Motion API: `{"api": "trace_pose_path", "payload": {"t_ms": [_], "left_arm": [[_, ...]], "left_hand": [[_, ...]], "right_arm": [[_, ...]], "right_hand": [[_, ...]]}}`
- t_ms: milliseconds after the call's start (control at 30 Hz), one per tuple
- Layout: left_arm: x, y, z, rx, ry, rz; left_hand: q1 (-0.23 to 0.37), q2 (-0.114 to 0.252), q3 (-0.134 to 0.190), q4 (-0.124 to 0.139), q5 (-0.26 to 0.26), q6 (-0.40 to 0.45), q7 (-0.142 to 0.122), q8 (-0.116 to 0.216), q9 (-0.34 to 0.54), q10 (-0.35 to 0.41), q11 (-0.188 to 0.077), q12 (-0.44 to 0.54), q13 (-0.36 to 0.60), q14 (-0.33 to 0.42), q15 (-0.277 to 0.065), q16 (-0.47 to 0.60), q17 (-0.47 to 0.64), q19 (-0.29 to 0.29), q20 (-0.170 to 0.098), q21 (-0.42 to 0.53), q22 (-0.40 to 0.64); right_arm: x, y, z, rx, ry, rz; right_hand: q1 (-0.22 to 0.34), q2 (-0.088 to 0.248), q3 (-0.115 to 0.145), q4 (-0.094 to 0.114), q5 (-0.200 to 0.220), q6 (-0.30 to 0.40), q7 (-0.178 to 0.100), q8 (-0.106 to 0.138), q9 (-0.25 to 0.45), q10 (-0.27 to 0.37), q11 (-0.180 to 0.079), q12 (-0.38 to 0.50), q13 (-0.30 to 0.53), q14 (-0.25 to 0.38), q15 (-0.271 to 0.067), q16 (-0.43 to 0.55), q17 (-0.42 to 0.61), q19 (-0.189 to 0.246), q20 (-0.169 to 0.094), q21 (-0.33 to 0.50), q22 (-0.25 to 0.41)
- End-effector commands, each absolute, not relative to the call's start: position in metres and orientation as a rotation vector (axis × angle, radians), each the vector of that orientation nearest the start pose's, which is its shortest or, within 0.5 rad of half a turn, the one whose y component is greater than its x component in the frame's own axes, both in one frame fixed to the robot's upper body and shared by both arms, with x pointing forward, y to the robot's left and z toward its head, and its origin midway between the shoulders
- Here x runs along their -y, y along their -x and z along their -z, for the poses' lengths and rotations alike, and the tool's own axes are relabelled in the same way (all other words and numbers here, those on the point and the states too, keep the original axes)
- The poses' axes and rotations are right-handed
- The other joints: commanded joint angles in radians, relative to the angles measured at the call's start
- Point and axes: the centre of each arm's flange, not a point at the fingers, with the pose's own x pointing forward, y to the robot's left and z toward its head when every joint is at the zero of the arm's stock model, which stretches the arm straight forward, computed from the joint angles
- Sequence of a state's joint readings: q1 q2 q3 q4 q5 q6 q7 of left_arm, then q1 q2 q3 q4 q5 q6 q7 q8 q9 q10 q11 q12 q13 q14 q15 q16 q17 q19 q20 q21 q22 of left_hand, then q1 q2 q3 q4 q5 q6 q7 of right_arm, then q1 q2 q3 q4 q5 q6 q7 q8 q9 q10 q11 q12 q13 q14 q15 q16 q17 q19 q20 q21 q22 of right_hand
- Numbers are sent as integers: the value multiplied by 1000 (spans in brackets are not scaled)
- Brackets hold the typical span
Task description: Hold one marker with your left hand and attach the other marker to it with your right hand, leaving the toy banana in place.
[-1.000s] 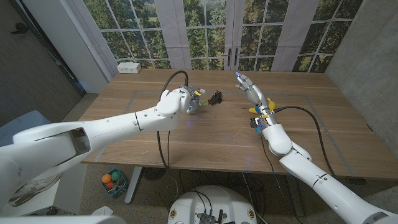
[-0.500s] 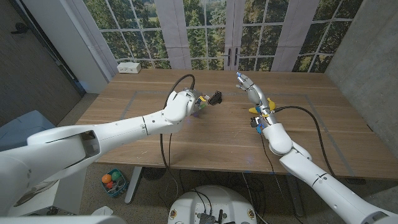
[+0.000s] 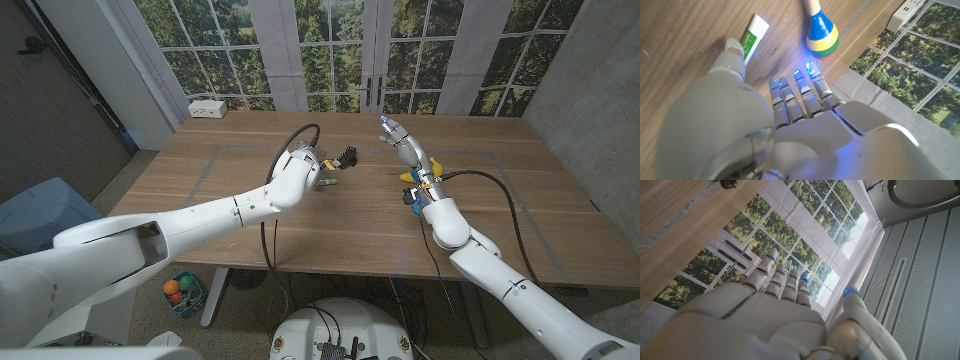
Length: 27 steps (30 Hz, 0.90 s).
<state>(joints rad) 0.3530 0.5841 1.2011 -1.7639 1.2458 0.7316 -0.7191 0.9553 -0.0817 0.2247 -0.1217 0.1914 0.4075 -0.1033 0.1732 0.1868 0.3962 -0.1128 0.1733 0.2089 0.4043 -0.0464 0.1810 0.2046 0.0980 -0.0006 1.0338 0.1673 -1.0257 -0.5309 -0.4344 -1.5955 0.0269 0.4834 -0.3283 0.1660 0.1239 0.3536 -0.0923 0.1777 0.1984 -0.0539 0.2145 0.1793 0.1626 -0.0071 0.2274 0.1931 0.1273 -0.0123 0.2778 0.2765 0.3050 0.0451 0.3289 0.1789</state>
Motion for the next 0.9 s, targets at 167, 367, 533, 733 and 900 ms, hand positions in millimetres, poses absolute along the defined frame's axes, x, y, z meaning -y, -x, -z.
{"api": "trace_pose_path", "payload": {"t_ms": [167, 367, 533, 733, 900], "left_arm": [[-105, -580, -44, 309, -1862, -170], [-121, -574, -46, 454, -1680, -157], [-136, -572, -45, 528, -1497, -154], [-151, -575, -43, 602, -1276, -72], [-162, -581, -40, 654, -1097, 8]], "left_hand": [[-220, 177, -12, 104, 12, -271, 42, 2, -1, -272, 60, 8, -15, -240, -10, 5, -10, -89, 51, -152, 0], [-295, 288, 40, 153, 34, -331, 64, 7, -2, -376, 65, 7, -19, -347, 16, -1, -14, -155, 61, -226, 1], [-342, 299, 94, 211, 52, -343, 87, 8, -3, -403, 65, 11, -22, -381, 17, 3, -13, -188, 55, -255, 3], [-376, 299, 148, 252, 65, -374, 92, 2, -6, -420, 64, 13, -25, -409, 23, 4, -14, -206, 45, -275, 3], [-400, 298, 171, 276, 70, -387, 94, 2, -7, -423, 67, 15, -27, -416, 24, 6, -14, -216, 28, -286, 3]], "right_arm": [[201, -563, 36, 933, 336, -162], [204, -571, 34, 900, 316, -207], [207, -576, 34, 888, 289, -217], [214, -579, 34, 881, 261, -209], [220, -581, 35, 873, 230, -204]], "right_hand": [[-30, 11, -6, 16, -2, 25, 3, -3, 2, 9, -9, -7, 3, -16, -11, 0, 8, 0, -35, -7, 6], [-78, 57, 4, 75, 8, 28, 11, -12, 3, 1, -33, -18, 2, -48, -47, -16, 8, -26, -87, -23, 6], [-93, 67, 17, 105, 14, 15, 23, -21, 2, -8, -38, -24, 1, -66, -63, -28, 4, -41, -107, -34, 4], [-98, 66, 23, 116, 16, 7, 30, -25, 2, -14, -35, -28, 1, -69, -62, -31, 2, -44, -109, -37, 3], [-102, 62, 27, 125, 17, 2, 32, -27, 1, -18, -37, -30, 0, -73, -60, -35, -1, -46, -108, -40, 3]]}}
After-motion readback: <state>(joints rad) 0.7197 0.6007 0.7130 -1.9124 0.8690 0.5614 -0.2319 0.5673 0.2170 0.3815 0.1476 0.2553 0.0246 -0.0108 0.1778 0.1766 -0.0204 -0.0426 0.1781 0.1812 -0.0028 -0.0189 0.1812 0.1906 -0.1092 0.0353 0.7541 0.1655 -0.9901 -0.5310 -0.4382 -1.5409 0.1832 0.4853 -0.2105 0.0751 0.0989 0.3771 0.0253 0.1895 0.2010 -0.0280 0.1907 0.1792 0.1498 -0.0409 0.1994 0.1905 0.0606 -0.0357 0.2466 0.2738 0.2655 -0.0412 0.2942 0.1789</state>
